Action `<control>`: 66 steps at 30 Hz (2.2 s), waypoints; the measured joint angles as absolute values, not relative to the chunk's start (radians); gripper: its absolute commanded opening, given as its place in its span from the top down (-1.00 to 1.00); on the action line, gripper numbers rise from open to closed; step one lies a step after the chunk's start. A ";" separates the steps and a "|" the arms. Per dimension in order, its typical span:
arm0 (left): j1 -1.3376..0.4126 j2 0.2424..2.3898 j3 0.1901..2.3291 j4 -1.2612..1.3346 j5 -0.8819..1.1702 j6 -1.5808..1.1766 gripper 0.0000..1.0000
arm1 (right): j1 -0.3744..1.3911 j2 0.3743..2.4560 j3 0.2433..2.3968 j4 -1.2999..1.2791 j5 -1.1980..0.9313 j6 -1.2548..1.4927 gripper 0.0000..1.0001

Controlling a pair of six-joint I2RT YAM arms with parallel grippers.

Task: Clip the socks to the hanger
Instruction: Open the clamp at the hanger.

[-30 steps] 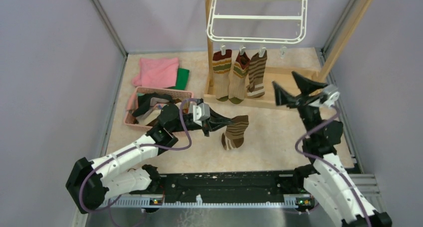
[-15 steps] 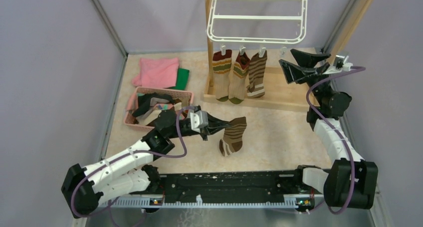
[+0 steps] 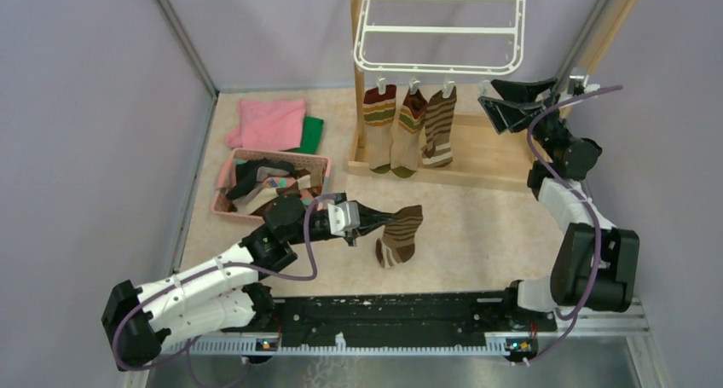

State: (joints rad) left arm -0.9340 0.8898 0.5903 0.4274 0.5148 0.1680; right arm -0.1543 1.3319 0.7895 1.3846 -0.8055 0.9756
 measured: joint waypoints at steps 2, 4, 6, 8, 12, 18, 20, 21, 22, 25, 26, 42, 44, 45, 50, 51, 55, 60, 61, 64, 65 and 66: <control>-0.939 0.886 0.590 0.419 0.507 0.176 1.00 | -0.158 1.384 0.820 1.425 -0.830 1.012 -0.56; -0.944 0.883 0.590 0.411 0.503 0.184 1.00 | -0.160 1.434 0.850 1.455 -0.855 1.059 -0.54; -0.946 0.880 0.590 0.403 0.499 0.188 1.00 | -0.163 1.481 0.878 1.466 -0.871 1.110 -0.54; -0.947 0.879 0.590 0.399 0.498 0.191 1.00 | -0.167 1.512 0.896 1.468 -0.883 1.139 -0.54; -0.948 0.879 0.590 0.393 0.496 0.196 1.00 | -0.171 1.539 0.921 1.469 -0.900 1.177 -0.54; -0.948 0.879 0.590 0.390 0.496 0.202 1.00 | -0.172 1.540 0.968 1.477 -0.912 1.214 -0.53; -0.948 0.879 0.590 0.389 0.497 0.204 1.00 | -0.172 1.540 0.973 1.478 -0.912 1.220 -0.52; -0.948 0.879 0.590 0.388 0.498 0.204 1.00 | -0.170 1.541 0.977 1.477 -0.914 1.224 -0.52; -0.948 0.879 0.590 0.388 0.500 0.205 1.00 | -0.169 1.541 0.981 1.477 -0.915 1.226 -0.51; -0.949 0.879 0.590 0.388 0.500 0.205 1.00 | -0.160 1.541 0.995 1.478 -0.918 1.232 -0.51; -0.949 0.879 0.590 0.388 0.500 0.205 1.00 | -0.158 1.542 1.000 1.478 -0.918 1.234 -0.50; -0.949 0.879 0.590 0.387 0.508 0.205 1.00 | -0.130 1.554 1.034 1.481 -0.941 1.242 -0.28; -0.949 0.880 0.590 0.387 0.508 0.205 1.00 | -0.127 1.556 1.042 1.481 -0.945 1.242 -0.21; -0.949 0.880 0.590 0.387 0.509 0.205 1.00 | -0.126 1.557 1.045 1.481 -0.946 1.242 -0.17; -0.949 0.880 0.591 0.387 0.509 0.205 1.00 | -0.121 1.565 1.049 1.482 -0.955 1.244 0.10; -0.949 0.880 0.591 0.387 0.509 0.205 1.00 | -0.120 1.566 1.049 1.481 -0.957 1.246 0.25; -0.949 0.880 0.591 0.387 0.512 0.205 1.00 | -0.120 1.568 1.049 1.482 -0.965 1.256 0.77; -0.949 0.889 0.591 0.387 0.520 0.204 1.00 | -0.120 1.568 1.050 1.482 -0.971 1.268 0.72; -0.949 0.893 0.591 0.387 0.524 0.204 1.00 | -0.120 1.568 1.050 1.483 -0.970 1.268 0.59; -0.949 0.900 0.591 0.387 0.534 0.204 1.00 | -0.120 1.568 1.050 1.482 -0.970 1.272 0.23; -0.949 0.902 0.592 0.386 0.535 0.204 1.00 | -0.120 1.568 1.050 1.483 -0.970 1.275 0.19; -0.949 0.902 0.593 0.386 0.535 0.204 1.00 | -0.120 1.568 1.050 1.483 -0.970 1.275 0.15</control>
